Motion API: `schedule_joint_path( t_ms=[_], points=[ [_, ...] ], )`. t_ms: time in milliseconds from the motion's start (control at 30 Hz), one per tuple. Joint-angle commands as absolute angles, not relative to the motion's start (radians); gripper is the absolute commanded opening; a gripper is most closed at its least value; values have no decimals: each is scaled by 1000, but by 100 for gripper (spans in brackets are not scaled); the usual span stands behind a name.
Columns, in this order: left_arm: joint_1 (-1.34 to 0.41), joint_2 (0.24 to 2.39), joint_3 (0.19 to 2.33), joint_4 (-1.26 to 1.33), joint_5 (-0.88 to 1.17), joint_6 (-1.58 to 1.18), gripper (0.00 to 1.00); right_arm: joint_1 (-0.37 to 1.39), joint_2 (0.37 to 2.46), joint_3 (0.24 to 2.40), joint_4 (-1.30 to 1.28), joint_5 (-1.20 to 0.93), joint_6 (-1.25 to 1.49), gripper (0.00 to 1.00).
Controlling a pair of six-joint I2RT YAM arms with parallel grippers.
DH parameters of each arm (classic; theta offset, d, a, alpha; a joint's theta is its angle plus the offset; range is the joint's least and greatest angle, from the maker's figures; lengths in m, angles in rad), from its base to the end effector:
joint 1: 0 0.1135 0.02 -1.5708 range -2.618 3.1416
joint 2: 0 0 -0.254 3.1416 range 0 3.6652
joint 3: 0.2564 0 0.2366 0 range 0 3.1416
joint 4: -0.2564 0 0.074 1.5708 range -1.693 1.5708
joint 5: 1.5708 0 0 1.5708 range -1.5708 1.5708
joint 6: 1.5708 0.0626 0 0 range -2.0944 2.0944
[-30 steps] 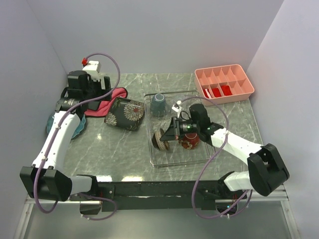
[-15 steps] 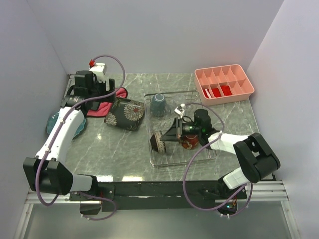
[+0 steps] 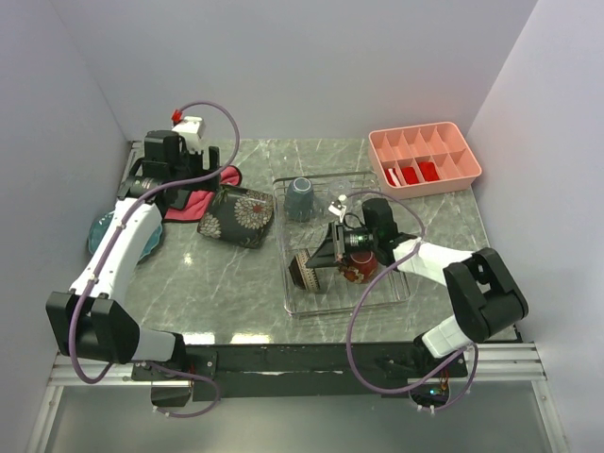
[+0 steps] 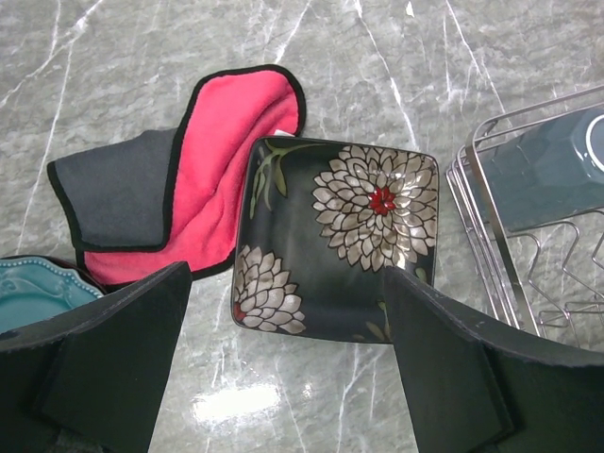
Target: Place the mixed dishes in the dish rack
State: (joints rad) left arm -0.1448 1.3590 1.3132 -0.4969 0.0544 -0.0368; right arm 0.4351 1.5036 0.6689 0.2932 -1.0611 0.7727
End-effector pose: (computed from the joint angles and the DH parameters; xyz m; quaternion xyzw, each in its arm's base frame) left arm 0.3111 -0.0488 0.3408 0.0603 0.8684 -0.0682 0.4874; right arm 0.2405 0.1721 0.1837 -0.1194 0.7820 0.6036 0.0994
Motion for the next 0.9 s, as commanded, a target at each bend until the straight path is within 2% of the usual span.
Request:
schedule_joint_path(
  t_ms=[0,100,200,267,433,467,500,667,867],
  points=[
    [-155,1358,1344,-468,48,-25,89,402,1506,692,141,-994,654,1],
    [-158,1359,1336,-463,52,-28,89,380,1514,700,43,-973,609,1],
    [-160,1361,1328,-460,52,-31,89,338,1513,643,109,-979,689,1],
    [-163,1362,1325,-457,55,-32,89,327,1512,655,42,-941,645,2],
    [-170,1371,1331,-456,55,-32,89,305,1505,713,-157,-845,526,17],
    [-172,1371,1333,-454,54,-32,89,307,1502,730,-194,-824,464,25],
    [-173,1373,1335,-453,52,-31,89,307,1494,744,-225,-774,444,28],
    [-179,1382,1344,-449,51,-29,89,307,1467,825,-392,-632,310,36],
    [-187,1397,1359,-439,49,-32,89,307,1442,913,-567,-488,154,38]
  ],
)
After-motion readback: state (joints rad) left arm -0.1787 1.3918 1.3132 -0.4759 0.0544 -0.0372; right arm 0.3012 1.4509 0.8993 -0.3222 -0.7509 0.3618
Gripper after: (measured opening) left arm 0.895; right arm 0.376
